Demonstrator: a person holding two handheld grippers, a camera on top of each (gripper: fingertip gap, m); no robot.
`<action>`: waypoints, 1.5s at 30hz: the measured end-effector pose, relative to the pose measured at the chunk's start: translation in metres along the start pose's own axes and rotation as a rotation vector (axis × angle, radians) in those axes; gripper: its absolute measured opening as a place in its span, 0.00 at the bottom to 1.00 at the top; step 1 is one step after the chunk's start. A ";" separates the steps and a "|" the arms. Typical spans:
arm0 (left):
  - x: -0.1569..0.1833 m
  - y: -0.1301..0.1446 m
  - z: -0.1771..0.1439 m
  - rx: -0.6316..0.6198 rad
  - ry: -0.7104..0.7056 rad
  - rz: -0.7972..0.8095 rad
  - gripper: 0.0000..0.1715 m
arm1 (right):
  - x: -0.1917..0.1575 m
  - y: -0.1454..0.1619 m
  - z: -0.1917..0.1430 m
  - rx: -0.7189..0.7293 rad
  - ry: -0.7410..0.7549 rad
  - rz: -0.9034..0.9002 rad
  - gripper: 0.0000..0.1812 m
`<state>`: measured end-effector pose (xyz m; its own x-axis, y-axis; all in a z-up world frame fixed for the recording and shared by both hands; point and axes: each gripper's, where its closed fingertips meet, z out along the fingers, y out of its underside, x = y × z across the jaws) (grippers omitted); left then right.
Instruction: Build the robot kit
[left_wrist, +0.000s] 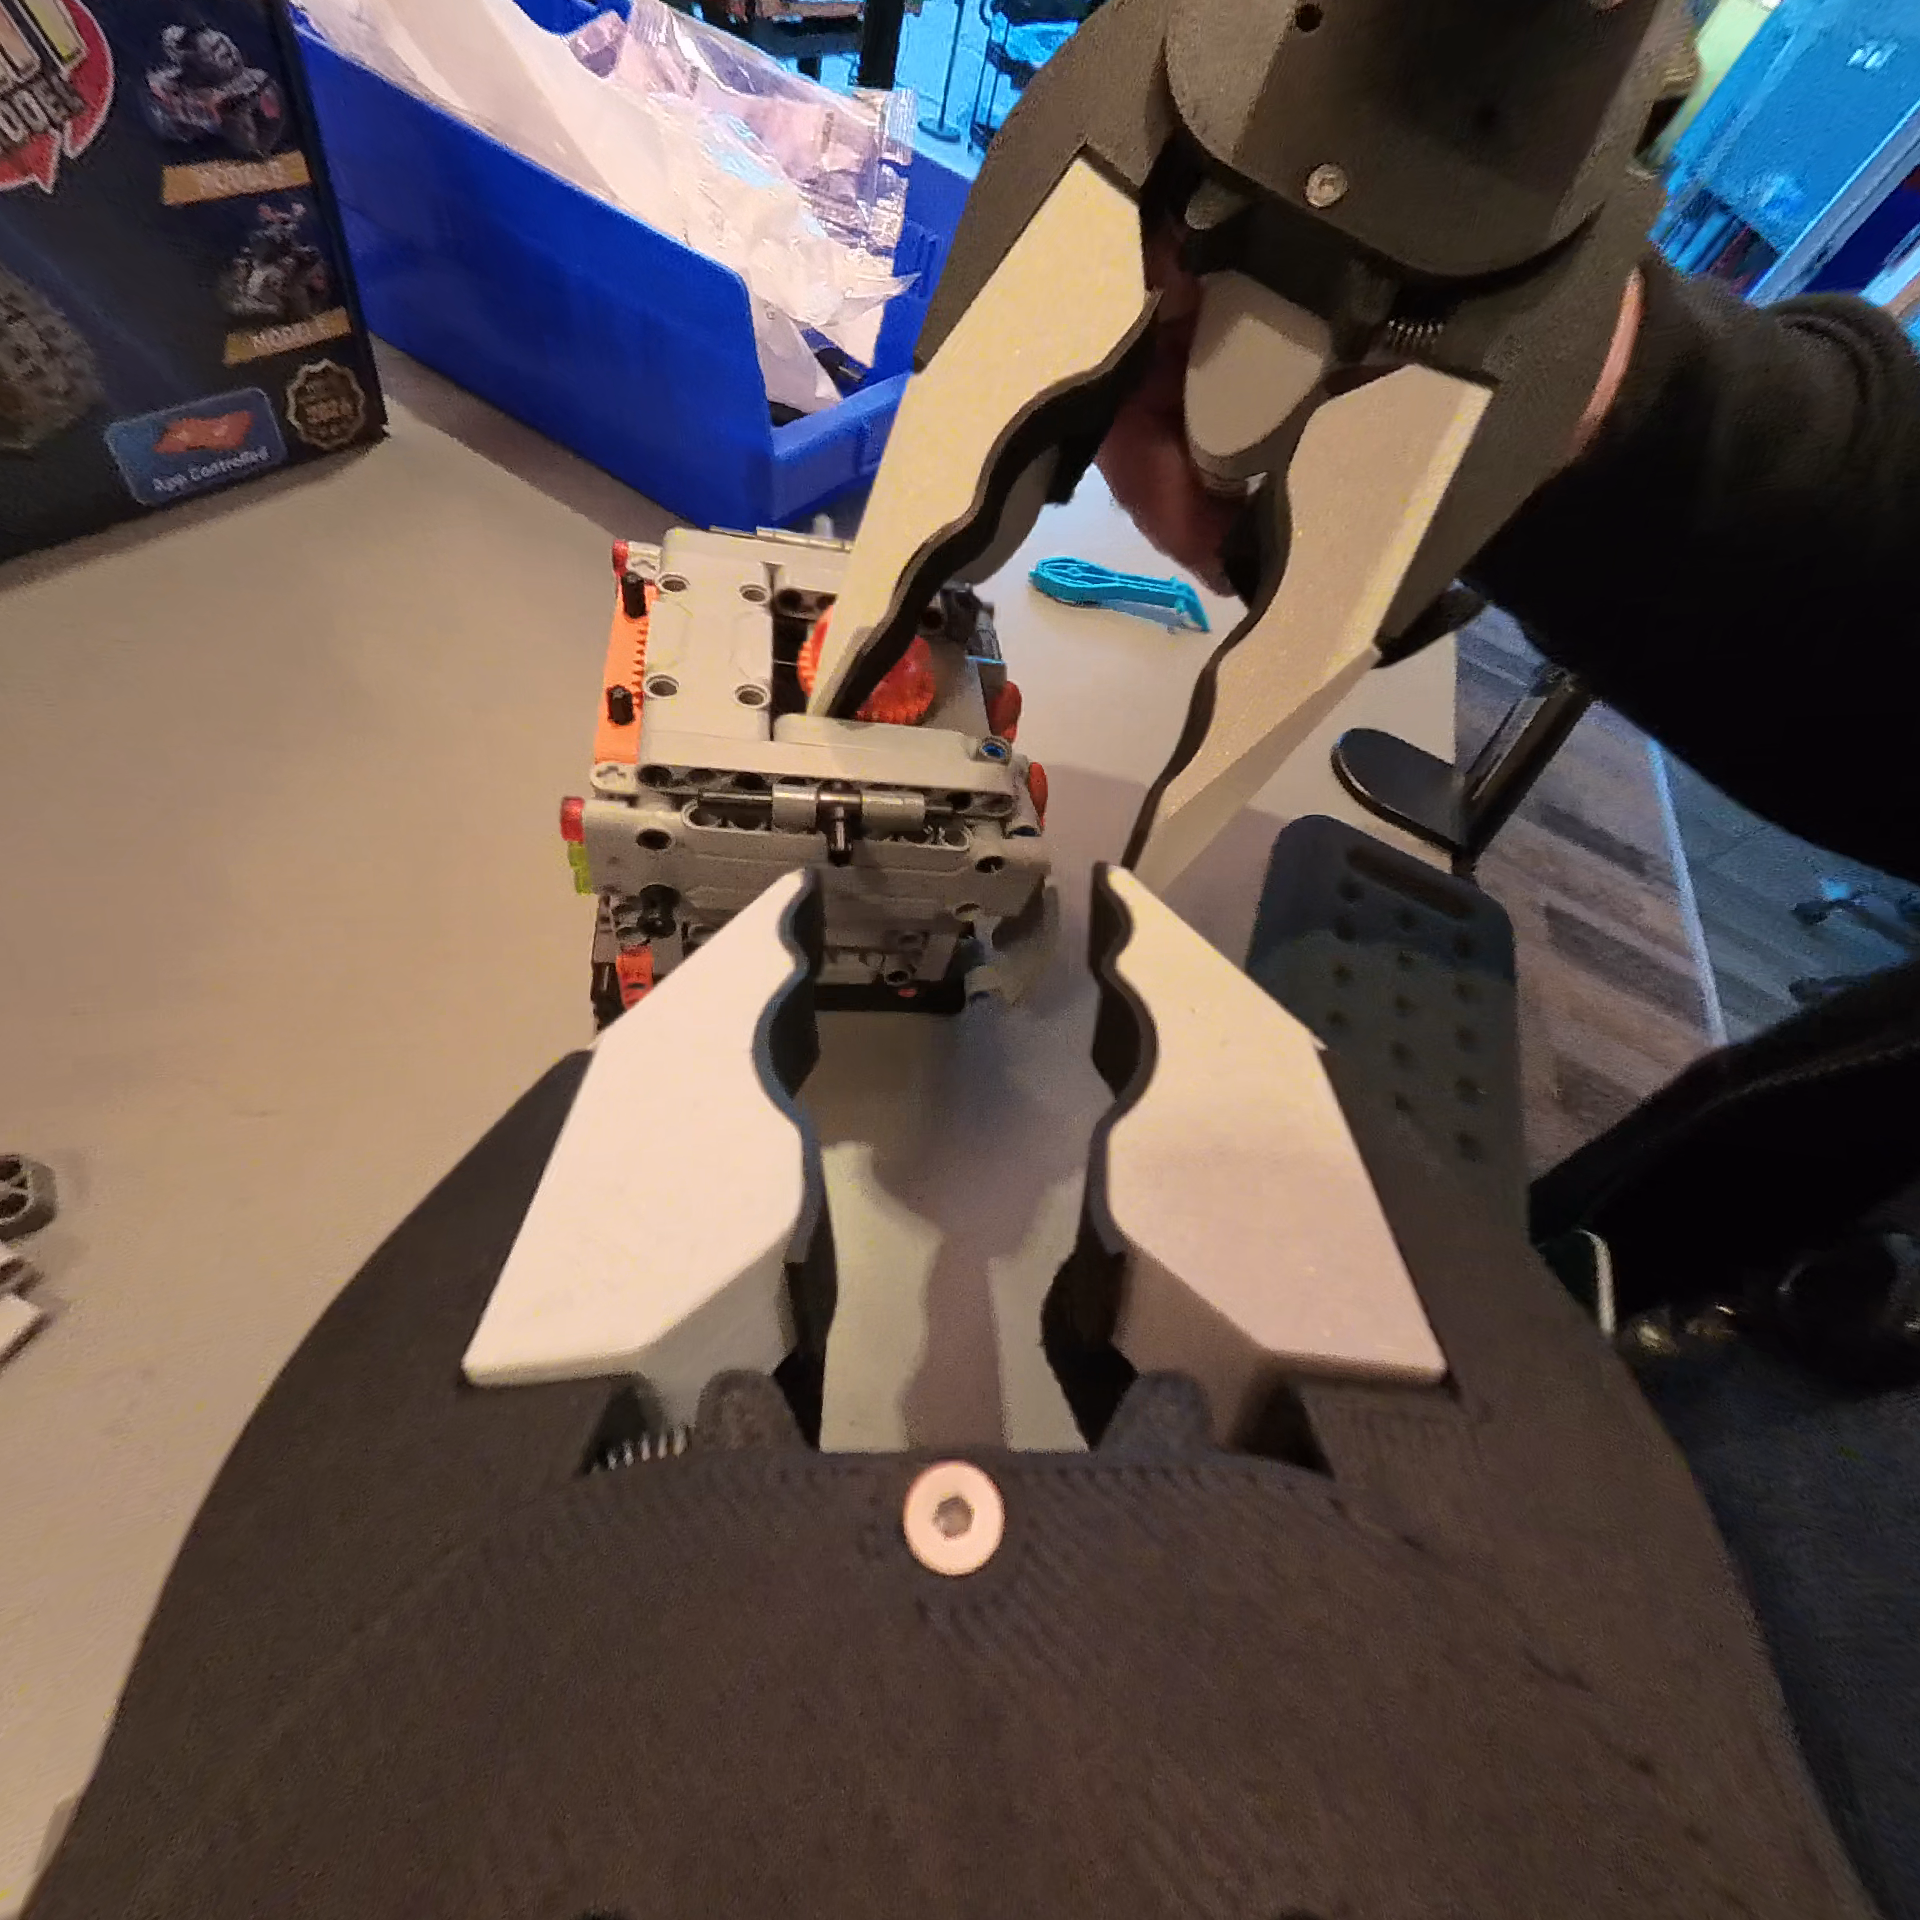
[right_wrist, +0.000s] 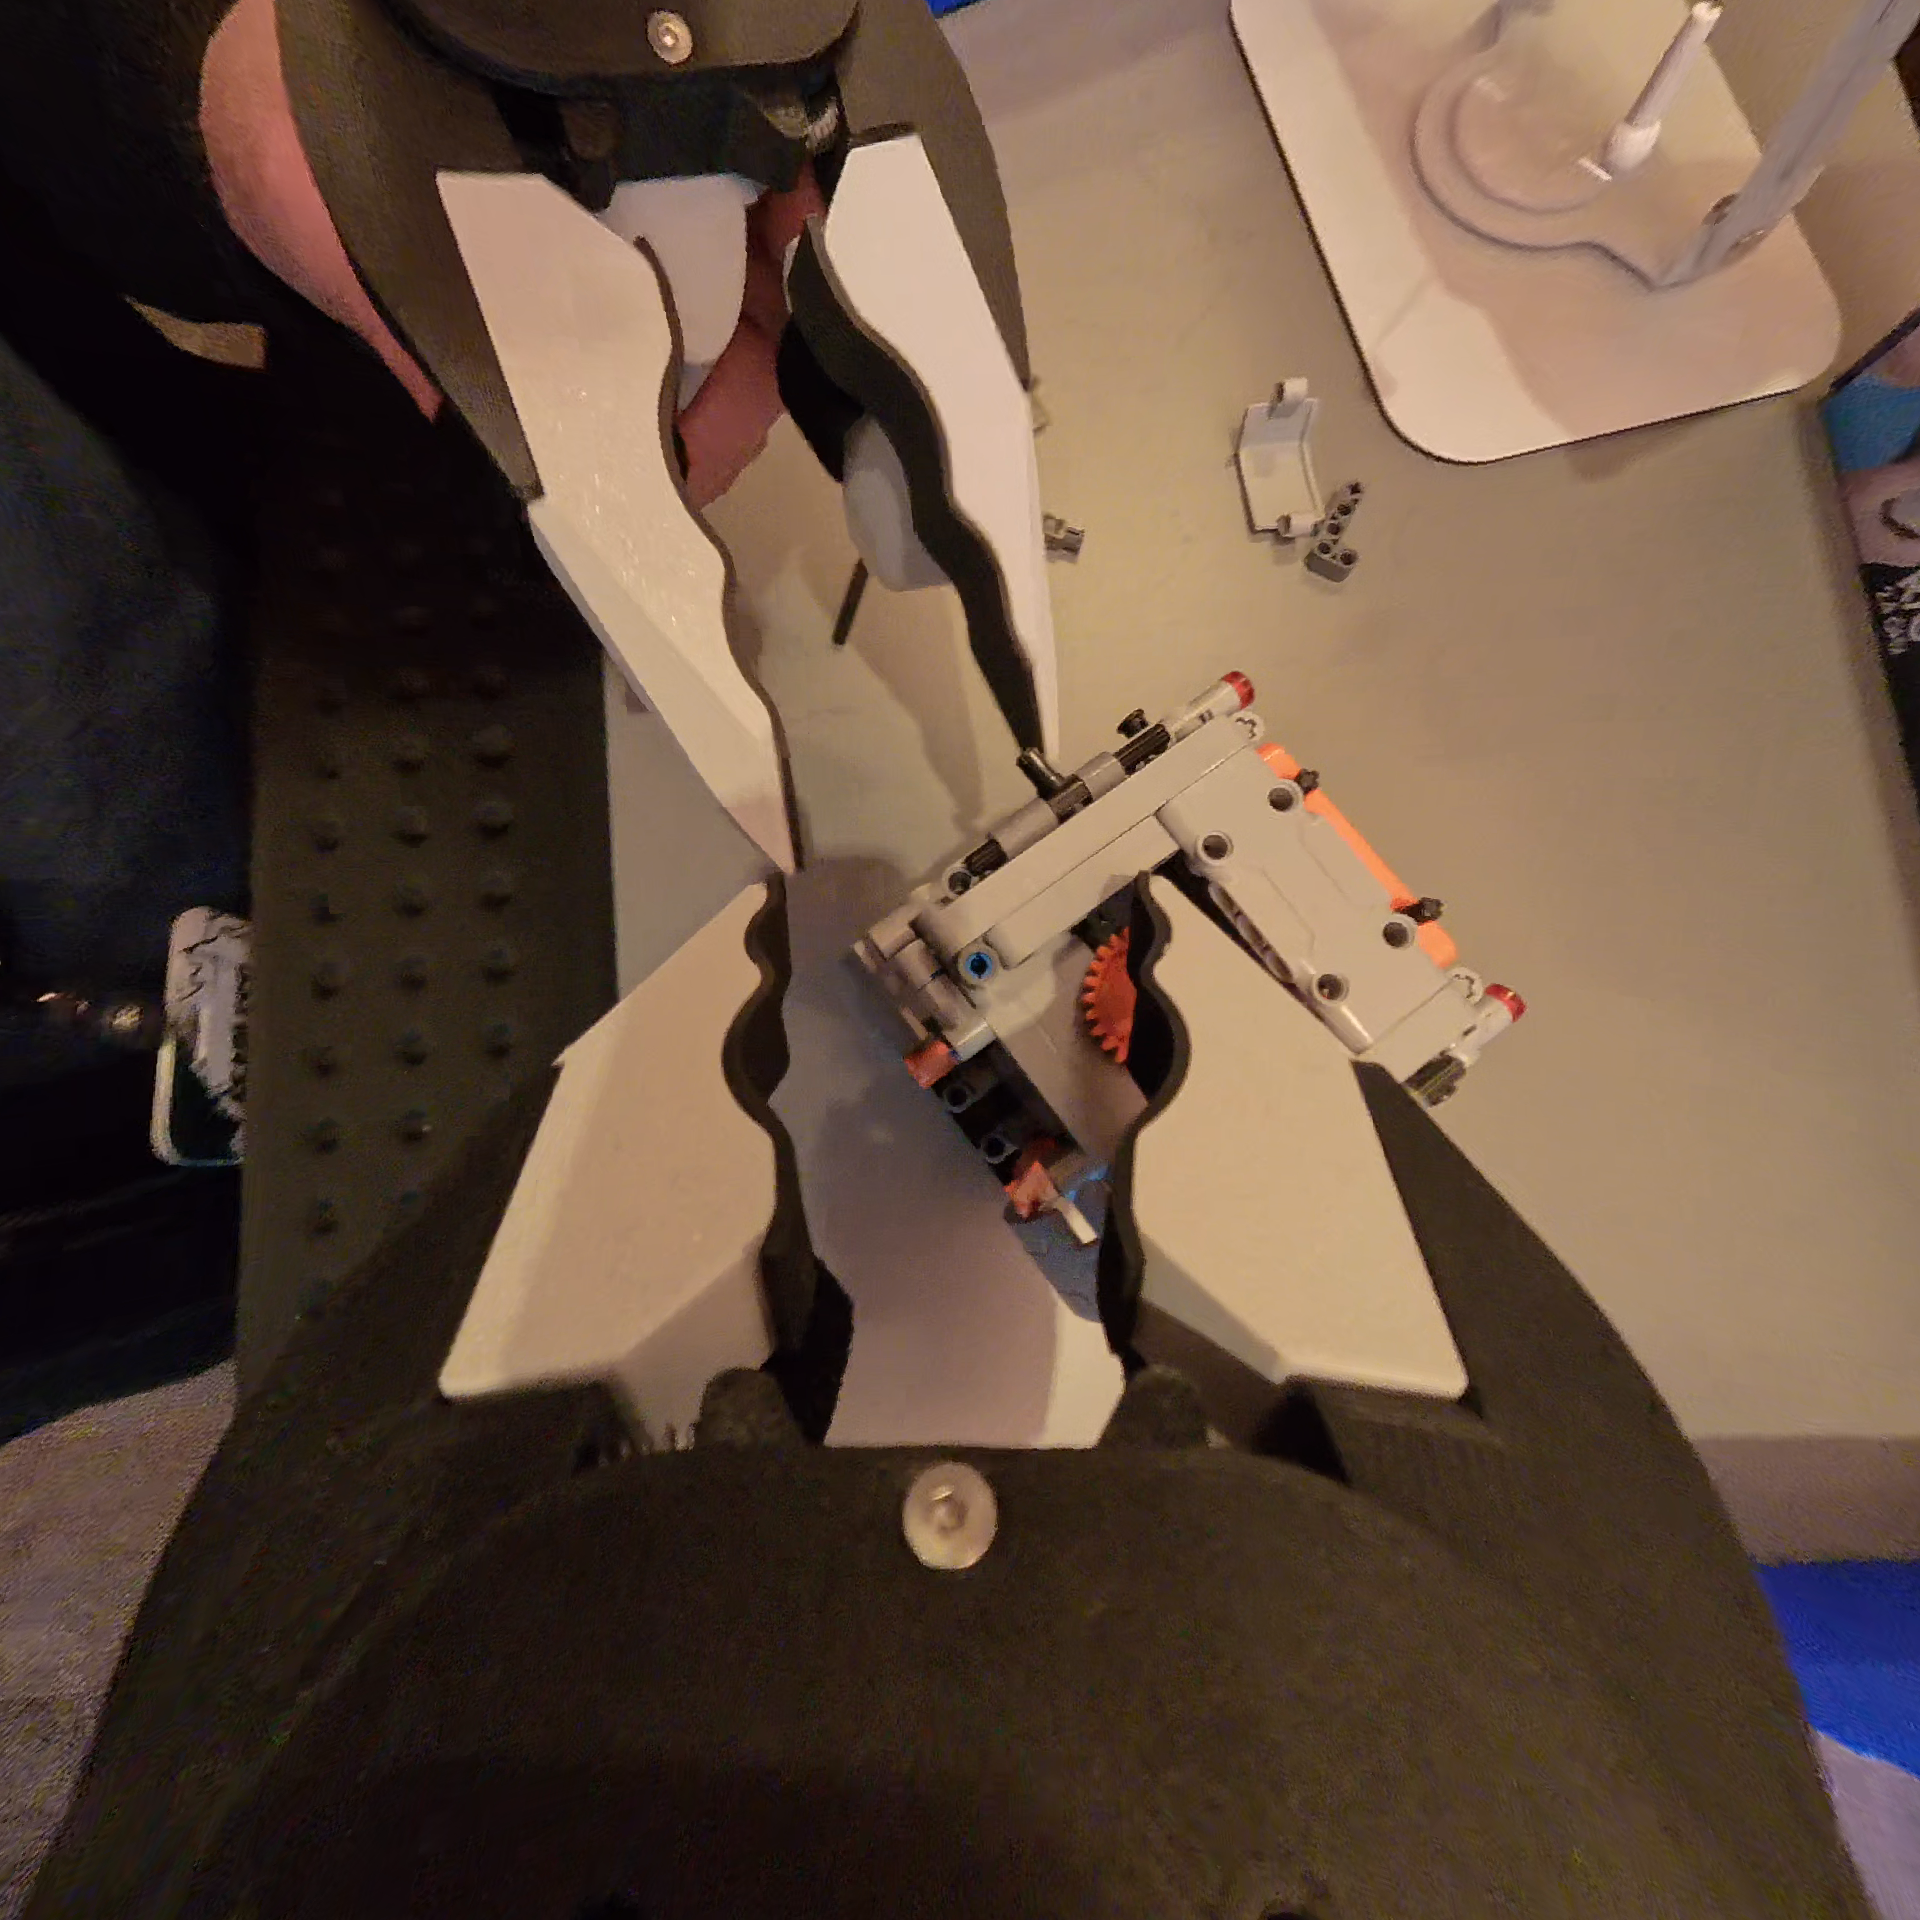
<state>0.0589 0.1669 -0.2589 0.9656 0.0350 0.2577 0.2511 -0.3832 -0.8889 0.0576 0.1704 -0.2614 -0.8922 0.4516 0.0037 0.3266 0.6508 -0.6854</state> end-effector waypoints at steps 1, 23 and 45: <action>0.004 0.000 -0.006 0.011 0.016 -0.001 0.34 | -0.001 0.000 -0.003 0.004 -0.003 0.005 0.34; -0.071 0.135 -0.159 -0.440 -0.435 -0.003 0.10 | -0.099 -0.074 0.066 0.247 -0.208 0.077 0.17; -0.012 0.023 -0.105 0.144 0.226 -0.489 0.03 | -0.059 -0.070 0.037 0.309 0.224 0.128 0.15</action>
<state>0.0464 0.0610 -0.2430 0.6997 -0.0283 0.7138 0.6882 -0.2414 -0.6842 0.0760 0.0759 -0.2406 -0.7494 0.6610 0.0394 0.2909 0.3820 -0.8772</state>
